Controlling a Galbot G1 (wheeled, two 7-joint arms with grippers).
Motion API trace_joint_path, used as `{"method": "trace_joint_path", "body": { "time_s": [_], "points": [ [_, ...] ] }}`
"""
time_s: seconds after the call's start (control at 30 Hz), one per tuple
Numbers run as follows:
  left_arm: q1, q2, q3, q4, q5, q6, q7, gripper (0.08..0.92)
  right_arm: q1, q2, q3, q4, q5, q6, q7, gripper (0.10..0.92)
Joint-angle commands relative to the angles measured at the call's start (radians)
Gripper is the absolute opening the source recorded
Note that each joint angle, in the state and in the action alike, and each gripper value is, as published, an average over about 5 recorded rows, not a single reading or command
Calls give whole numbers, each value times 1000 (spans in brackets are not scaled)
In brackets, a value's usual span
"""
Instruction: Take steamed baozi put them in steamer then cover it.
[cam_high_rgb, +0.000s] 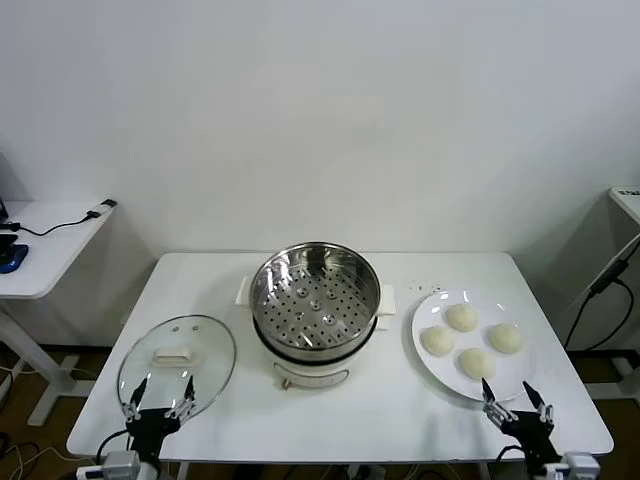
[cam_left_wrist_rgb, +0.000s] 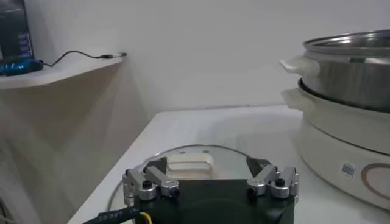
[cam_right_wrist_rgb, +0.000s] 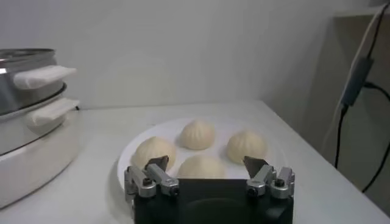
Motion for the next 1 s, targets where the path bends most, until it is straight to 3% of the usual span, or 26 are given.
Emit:
{"method": "trace_joint_path", "body": {
  "time_s": [0.03, 0.27, 0.53, 0.73, 1.0],
  "points": [
    [-5, 5, 2, -1, 1, 6, 0, 823, 330, -203, -27, -67, -92, -169, -34, 823],
    [-4, 10, 11, -11, 0, 5, 0, 823, 721, -516, -373, -279, -199, -204, -224, 823],
    [-7, 5, 14, -16, 2, 6, 1, 823, 1379, -768, -1159, -504, -380, 13, -825, 823],
    [0, -5, 18, -15, 7, 6, 1, 823, 1907, -716, -1718, -698, -393, 151, -1176, 823],
    [2, -9, 20, -15, 12, 1, 0, 823, 2070, -559, -1950, -881, -334, 156, -1277, 823]
  ]
}}
